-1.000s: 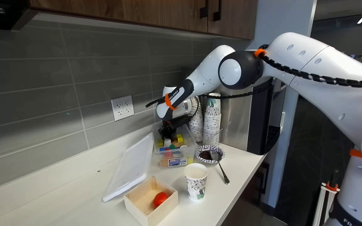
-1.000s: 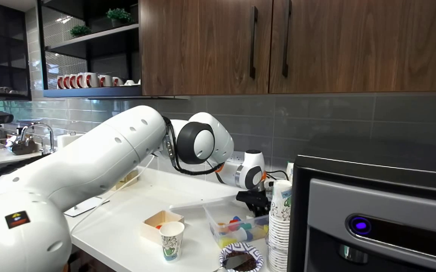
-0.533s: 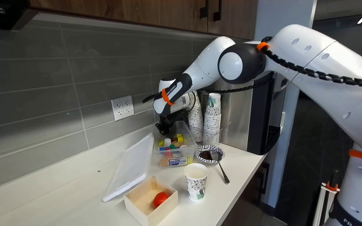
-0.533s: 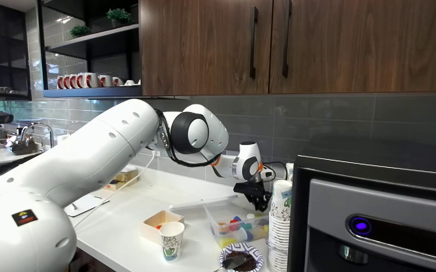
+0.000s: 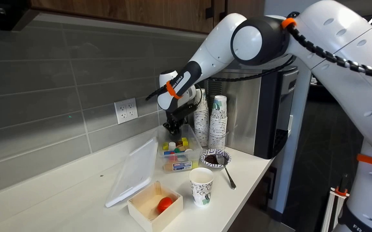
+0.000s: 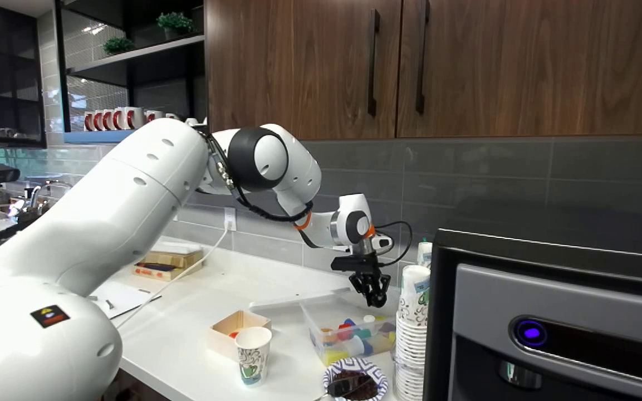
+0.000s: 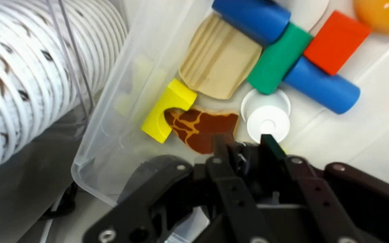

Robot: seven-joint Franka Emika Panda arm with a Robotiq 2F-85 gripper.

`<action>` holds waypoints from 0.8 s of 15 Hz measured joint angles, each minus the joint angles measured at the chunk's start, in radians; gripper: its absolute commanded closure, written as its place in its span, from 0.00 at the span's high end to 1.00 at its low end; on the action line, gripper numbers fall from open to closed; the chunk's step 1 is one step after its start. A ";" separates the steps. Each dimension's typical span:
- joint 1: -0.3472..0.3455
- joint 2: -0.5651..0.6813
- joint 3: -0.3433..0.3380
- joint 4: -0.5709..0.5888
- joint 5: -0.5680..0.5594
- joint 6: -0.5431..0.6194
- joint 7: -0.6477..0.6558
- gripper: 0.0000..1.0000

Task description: Move the black object from the bowl to the brown box

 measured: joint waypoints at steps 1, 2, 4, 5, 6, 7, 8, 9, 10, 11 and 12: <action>0.009 -0.026 -0.001 -0.035 -0.018 -0.018 0.007 0.07; 0.018 -0.053 -0.002 -0.073 -0.037 -0.027 0.016 0.07; 0.037 -0.109 -0.004 -0.155 -0.079 -0.036 0.032 0.07; 0.048 -0.138 -0.004 -0.199 -0.101 -0.040 0.040 0.07; 0.059 -0.166 -0.004 -0.242 -0.125 -0.045 0.053 0.07; 0.069 -0.194 -0.004 -0.284 -0.149 -0.051 0.063 0.07; 0.080 -0.221 -0.004 -0.325 -0.172 -0.059 0.074 0.07; 0.089 -0.248 -0.004 -0.365 -0.196 -0.065 0.085 0.07; 0.098 -0.274 -0.003 -0.406 -0.222 -0.066 0.099 0.07; 0.106 -0.300 -0.002 -0.447 -0.248 -0.067 0.113 0.07; 0.113 -0.326 0.002 -0.486 -0.272 -0.067 0.125 0.07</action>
